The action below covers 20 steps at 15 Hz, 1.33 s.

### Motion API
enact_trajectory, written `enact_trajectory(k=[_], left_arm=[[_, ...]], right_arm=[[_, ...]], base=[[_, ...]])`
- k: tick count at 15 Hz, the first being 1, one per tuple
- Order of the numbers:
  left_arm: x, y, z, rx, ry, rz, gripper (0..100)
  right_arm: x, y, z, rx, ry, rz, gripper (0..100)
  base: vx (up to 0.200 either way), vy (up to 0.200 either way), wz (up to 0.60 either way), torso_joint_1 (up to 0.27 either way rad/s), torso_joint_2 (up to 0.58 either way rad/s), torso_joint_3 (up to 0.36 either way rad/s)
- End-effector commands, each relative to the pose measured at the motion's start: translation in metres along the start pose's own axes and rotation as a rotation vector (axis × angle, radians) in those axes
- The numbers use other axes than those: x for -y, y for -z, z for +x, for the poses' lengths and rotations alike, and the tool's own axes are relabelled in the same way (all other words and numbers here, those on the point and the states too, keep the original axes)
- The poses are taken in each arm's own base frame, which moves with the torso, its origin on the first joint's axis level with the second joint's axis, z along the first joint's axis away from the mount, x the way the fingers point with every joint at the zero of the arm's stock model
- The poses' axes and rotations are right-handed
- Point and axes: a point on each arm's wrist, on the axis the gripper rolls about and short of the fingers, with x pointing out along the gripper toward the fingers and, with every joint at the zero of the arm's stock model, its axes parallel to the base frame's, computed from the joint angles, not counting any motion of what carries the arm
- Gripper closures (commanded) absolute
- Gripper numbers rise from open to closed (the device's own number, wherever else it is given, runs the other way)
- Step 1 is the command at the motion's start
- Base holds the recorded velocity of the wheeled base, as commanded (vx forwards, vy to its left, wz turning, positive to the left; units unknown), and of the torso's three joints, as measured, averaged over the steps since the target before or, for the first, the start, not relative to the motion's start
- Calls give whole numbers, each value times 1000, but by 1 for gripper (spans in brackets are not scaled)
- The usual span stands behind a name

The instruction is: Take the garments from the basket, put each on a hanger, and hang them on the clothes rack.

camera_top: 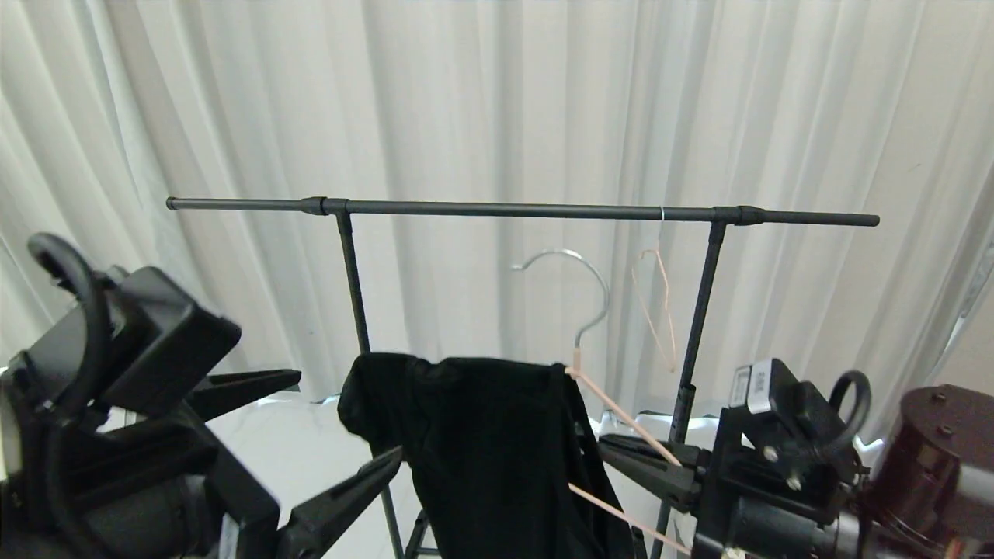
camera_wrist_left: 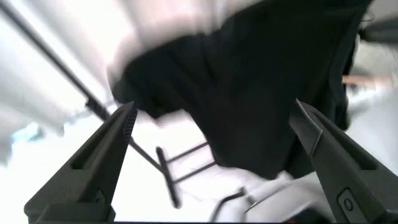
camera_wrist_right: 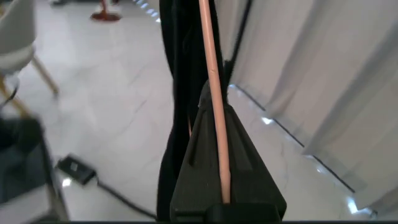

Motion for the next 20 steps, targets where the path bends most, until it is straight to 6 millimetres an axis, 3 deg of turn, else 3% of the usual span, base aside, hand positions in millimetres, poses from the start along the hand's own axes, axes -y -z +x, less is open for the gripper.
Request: enact_trajectory(k=[1, 5, 8, 10, 14, 20], left_arm=[[-5, 16, -24, 57, 63, 46, 0], [1, 24, -20, 54, 249, 152, 0], [11, 43, -17, 51, 457, 327, 0], [18, 46, -12, 28, 514, 356, 0], [33, 34, 20, 55, 530, 352, 0], [41, 49, 27, -9, 584, 370, 0]], right_arm=[[-6, 7, -22, -14, -62, -41, 100], [-11, 22, -30, -62, -199, -137, 100], [-19, 30, -34, -82, -287, -193, 100], [-23, 28, -30, -71, -307, -199, 100], [-37, 15, -22, -7, -368, -243, 100], [-39, 11, -22, 18, -373, -277, 100]], base=[[0, 0, 0, 0, 0, 0], [0, 0, 0, 0, 0, 0], [0, 0, 0, 0, 0, 0], [0, 0, 0, 0, 0, 0], [0, 0, 0, 0, 0, 0], [0, 0, 0, 0, 0, 0]])
